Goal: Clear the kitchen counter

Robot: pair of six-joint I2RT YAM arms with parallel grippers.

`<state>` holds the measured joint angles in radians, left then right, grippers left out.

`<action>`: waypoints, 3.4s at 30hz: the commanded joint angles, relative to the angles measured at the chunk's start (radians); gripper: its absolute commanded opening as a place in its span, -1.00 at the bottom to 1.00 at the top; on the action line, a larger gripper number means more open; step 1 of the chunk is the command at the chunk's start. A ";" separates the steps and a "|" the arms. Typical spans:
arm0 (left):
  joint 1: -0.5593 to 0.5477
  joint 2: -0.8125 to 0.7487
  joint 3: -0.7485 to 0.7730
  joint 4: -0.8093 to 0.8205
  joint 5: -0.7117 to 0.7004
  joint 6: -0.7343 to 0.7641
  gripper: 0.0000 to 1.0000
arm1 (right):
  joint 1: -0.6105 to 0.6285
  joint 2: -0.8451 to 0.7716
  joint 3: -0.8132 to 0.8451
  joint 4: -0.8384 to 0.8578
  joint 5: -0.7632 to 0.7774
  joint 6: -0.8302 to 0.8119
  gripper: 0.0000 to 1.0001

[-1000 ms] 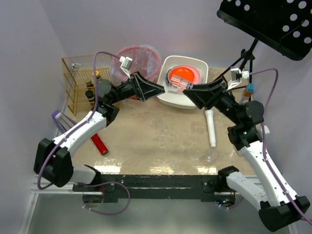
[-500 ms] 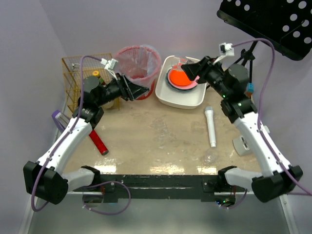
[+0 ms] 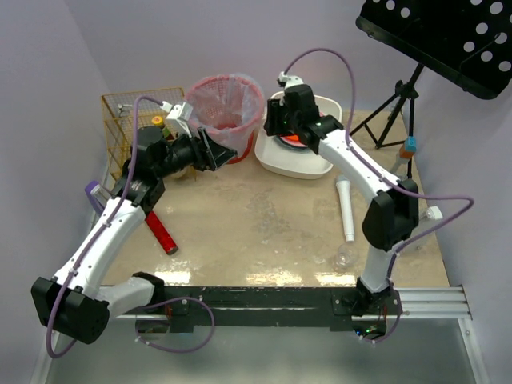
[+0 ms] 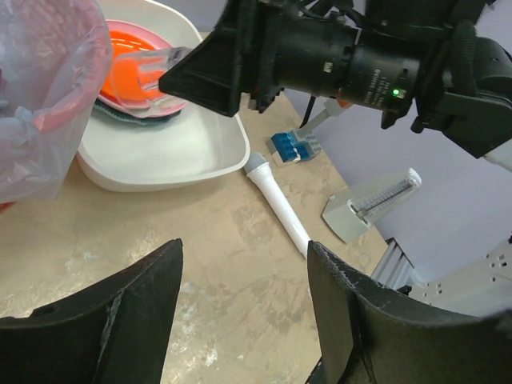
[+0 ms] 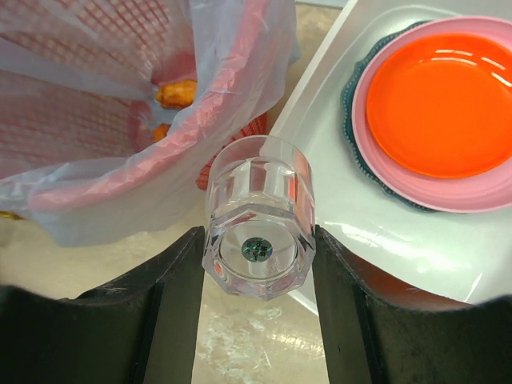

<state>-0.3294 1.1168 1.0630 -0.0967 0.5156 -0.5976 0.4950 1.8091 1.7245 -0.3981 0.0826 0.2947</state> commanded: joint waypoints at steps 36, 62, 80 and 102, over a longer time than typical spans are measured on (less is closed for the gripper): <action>0.001 0.005 0.018 -0.020 0.008 0.032 0.37 | -0.032 0.374 0.196 -0.176 0.131 -0.077 -0.24; 0.000 -0.009 0.020 -0.043 -0.038 0.052 0.38 | -0.153 -0.100 -0.187 0.121 -0.079 0.124 0.54; -0.597 0.449 0.121 0.152 -0.292 0.024 0.49 | -0.167 -0.649 -0.155 0.025 -0.087 0.175 0.54; -0.804 0.863 0.388 0.063 -0.289 -0.011 0.90 | -0.165 -0.711 -0.258 0.007 -0.063 0.155 0.54</action>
<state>-1.1164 1.9457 1.3788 -0.0475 0.2199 -0.5838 0.3317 1.1145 1.4658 -0.4046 0.0124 0.4549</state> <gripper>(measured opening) 0.948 0.768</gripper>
